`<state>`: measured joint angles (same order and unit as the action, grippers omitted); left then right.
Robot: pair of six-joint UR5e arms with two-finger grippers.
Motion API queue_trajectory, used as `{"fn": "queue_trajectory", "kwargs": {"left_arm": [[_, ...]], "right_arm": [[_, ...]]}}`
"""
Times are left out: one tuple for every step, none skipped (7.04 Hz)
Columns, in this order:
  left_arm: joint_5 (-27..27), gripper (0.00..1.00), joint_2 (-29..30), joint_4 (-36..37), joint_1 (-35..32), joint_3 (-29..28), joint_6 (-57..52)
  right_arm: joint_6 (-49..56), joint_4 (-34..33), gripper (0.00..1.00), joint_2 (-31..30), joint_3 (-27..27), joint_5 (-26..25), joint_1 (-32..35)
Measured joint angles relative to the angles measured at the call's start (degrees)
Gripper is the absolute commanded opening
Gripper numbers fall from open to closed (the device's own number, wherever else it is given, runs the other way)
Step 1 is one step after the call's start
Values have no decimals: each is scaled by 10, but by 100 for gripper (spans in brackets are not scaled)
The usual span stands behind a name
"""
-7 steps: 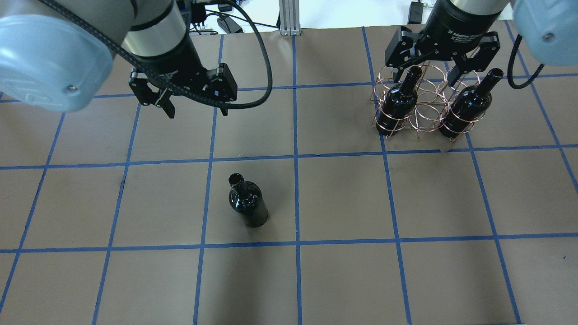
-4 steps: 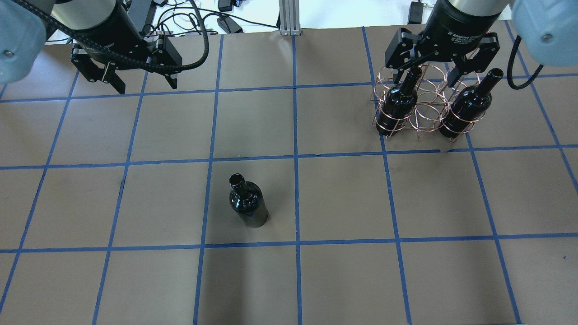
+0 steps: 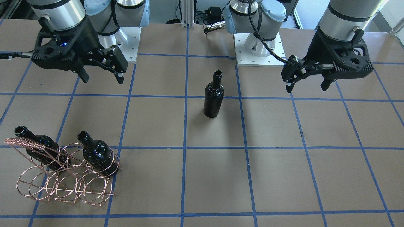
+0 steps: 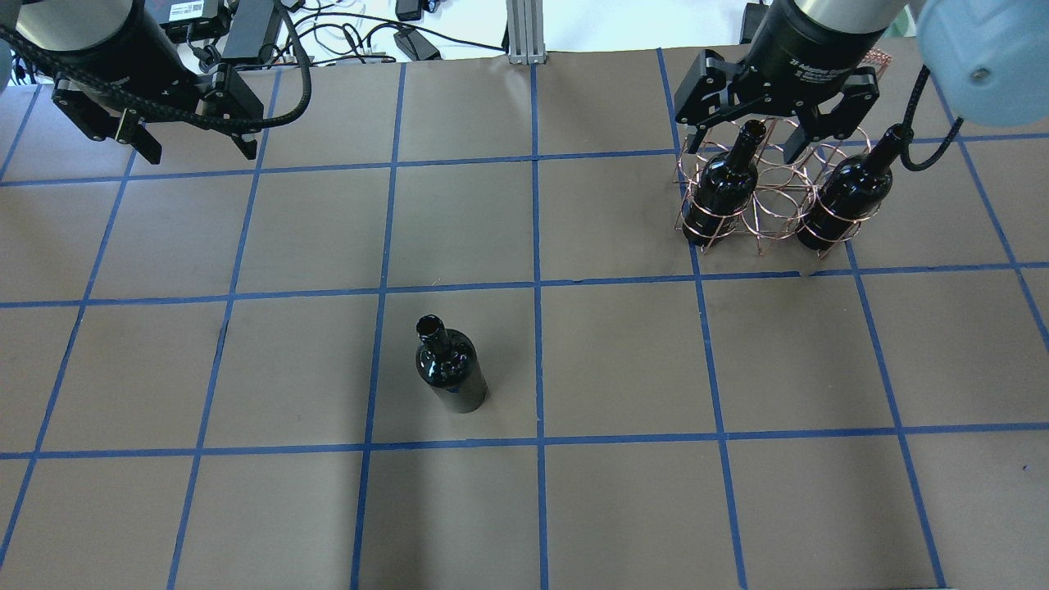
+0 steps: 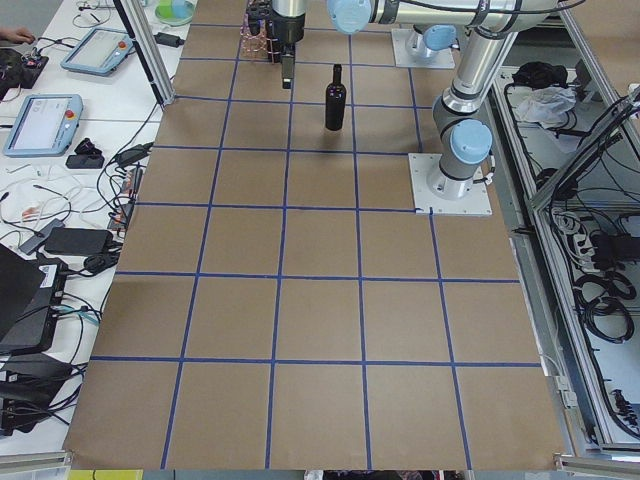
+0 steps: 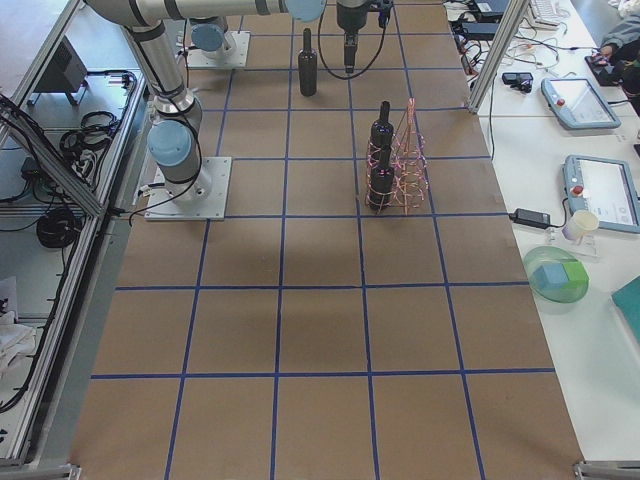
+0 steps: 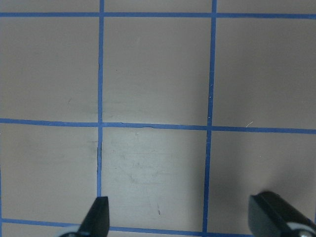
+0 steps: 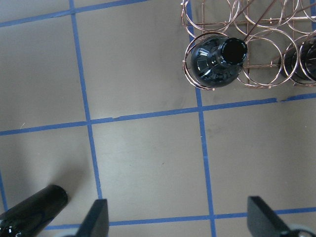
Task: Place wine into wine basket
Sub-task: 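Move the right gripper from the basket down over the standing bottle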
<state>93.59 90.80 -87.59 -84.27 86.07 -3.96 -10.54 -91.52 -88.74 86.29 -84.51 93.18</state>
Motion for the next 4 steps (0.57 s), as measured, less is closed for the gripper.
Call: {"fn": "queue_trajectory", "kwargs": {"left_arm": [[1, 100, -1, 0, 2, 2, -8], [1, 100, -2, 0, 10, 2, -15], [0, 100, -2, 0, 29, 3, -35], [-3, 100, -3, -1, 50, 3, -62]], "right_arm": [[-37, -16, 100, 11, -2, -7, 39], [-75, -37, 100, 26, -6, -25, 80], [-121, -51, 100, 40, -8, -41, 122], [-168, -61, 100, 52, -9, -50, 162]]}}
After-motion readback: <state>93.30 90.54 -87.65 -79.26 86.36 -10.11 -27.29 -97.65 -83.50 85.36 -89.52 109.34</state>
